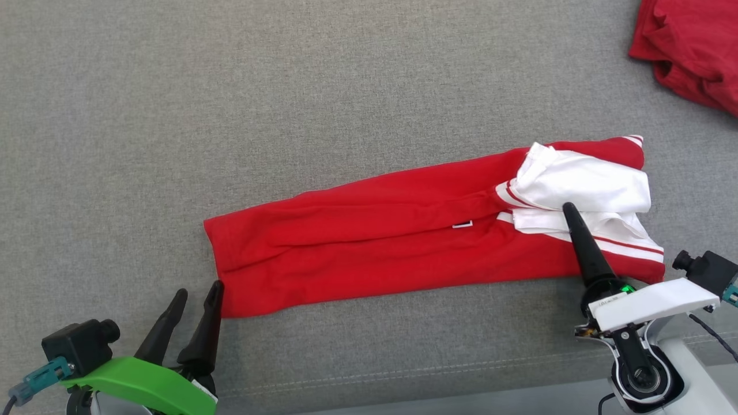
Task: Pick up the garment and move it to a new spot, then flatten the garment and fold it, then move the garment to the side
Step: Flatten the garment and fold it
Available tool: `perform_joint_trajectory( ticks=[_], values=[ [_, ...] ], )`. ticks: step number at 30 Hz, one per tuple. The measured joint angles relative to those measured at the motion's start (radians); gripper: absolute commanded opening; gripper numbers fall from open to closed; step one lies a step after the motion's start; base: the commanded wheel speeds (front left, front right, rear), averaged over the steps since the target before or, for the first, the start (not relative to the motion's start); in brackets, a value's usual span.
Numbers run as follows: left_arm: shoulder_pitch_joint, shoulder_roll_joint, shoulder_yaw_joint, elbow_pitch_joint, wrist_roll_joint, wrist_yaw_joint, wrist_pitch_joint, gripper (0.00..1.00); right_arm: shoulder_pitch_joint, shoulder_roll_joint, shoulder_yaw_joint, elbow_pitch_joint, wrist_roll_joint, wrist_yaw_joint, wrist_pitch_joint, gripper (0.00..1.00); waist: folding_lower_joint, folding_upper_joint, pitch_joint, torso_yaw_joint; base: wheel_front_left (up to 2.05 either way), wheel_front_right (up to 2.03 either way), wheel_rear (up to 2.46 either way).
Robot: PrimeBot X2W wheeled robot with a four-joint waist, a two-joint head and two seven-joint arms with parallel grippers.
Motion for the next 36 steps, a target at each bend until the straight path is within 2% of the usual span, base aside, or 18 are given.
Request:
perform_joint_trajectory(
  ticks=[12, 36],
  values=[
    [0.001, -0.022, 0.002, -0.007, 0.045, 0.0, 0.035, 1.0, 0.017, -0.007, -0.037, -0.01, 0.078, 0.0, -0.041, 1.0, 0.0, 0.0, 0.007, -0.014, 0.0, 0.0, 0.0],
    [0.002, -0.063, 0.018, -0.03, 0.093, 0.0, 0.084, 1.0, -0.043, -0.016, -0.081, 0.077, 0.131, 0.0, -0.058, 1.0, 0.0, 0.0, 0.01, -0.006, 0.0, 0.0, 0.0]
  ],
)
